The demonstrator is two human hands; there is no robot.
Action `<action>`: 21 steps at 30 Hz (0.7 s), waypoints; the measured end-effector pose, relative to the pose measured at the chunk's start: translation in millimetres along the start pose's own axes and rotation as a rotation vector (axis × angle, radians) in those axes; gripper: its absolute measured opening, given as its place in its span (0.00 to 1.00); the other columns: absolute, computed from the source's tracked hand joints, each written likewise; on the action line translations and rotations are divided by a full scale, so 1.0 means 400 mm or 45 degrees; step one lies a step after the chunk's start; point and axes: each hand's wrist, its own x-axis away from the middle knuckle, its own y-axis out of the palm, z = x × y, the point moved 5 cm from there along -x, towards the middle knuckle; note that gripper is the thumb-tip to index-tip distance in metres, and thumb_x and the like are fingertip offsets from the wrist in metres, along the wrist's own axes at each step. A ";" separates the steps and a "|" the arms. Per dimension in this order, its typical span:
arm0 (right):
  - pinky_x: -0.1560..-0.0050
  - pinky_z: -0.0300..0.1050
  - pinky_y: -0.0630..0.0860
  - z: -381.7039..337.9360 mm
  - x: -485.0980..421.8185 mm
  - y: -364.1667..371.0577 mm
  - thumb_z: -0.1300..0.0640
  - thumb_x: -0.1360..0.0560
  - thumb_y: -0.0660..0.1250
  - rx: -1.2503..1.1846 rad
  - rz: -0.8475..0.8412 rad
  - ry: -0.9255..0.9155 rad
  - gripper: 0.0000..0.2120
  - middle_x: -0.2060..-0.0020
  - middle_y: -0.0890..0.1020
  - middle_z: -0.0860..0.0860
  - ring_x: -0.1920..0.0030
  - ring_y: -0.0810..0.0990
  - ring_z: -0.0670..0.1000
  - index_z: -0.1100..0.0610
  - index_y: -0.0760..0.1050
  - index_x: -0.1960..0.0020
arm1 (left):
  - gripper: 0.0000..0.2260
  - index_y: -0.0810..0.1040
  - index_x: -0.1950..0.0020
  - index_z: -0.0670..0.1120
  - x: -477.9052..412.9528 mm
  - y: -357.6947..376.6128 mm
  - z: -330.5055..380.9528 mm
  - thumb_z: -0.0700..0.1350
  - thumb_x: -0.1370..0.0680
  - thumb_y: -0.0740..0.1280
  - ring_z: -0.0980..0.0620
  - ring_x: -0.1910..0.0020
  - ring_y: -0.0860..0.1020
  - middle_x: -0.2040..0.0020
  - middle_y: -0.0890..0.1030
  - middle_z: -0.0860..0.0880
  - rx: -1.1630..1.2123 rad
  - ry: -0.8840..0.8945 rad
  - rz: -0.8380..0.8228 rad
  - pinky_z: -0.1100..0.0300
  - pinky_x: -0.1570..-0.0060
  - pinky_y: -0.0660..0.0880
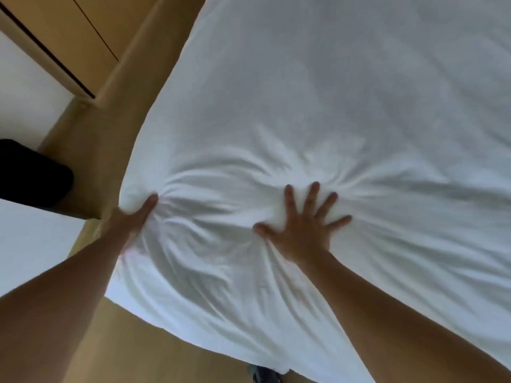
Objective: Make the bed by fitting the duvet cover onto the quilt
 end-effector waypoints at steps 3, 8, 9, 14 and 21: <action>0.35 0.83 0.40 -0.086 0.032 0.020 0.19 0.31 0.44 -0.003 0.062 -0.028 0.51 0.20 0.43 0.63 0.23 0.37 0.71 0.50 0.47 0.18 | 0.56 0.69 0.27 0.39 0.016 0.018 -0.115 0.84 0.35 0.52 0.32 0.36 0.75 0.34 0.76 0.34 0.011 -0.064 0.129 0.36 0.36 0.71; 0.33 0.82 0.44 -0.121 0.151 0.070 0.22 0.29 0.51 0.040 0.142 -0.283 0.48 0.20 0.49 0.65 0.22 0.44 0.70 0.53 0.56 0.20 | 0.44 0.65 0.26 0.39 0.020 -0.024 -0.077 0.75 0.26 0.55 0.31 0.32 0.69 0.30 0.70 0.34 -0.156 -0.101 0.433 0.35 0.34 0.65; 0.32 0.82 0.44 -0.122 0.175 0.081 0.22 0.29 0.52 0.039 0.144 -0.328 0.48 0.20 0.49 0.64 0.21 0.44 0.70 0.52 0.56 0.20 | 0.41 0.66 0.26 0.41 0.062 -0.010 -0.028 0.72 0.26 0.56 0.32 0.32 0.68 0.30 0.69 0.35 -0.125 0.021 0.492 0.36 0.34 0.64; 0.29 0.78 0.47 -0.047 0.306 0.097 0.20 0.34 0.56 0.130 0.140 -0.634 0.49 0.19 0.48 0.59 0.20 0.44 0.65 0.46 0.60 0.21 | 0.42 0.60 0.20 0.59 0.429 0.295 0.138 0.78 0.29 0.57 0.40 0.19 0.51 0.17 0.53 0.48 -0.744 1.438 0.002 0.25 0.31 0.50; 0.36 0.86 0.47 0.714 0.318 0.032 0.11 0.42 0.46 0.147 0.025 0.317 0.62 0.19 0.38 0.53 0.20 0.37 0.59 0.46 0.40 0.19 | 0.69 0.31 0.22 0.65 0.264 0.191 -0.044 0.87 0.54 0.61 0.43 0.20 0.33 0.21 0.28 0.56 -0.858 0.792 -0.142 0.19 0.34 0.46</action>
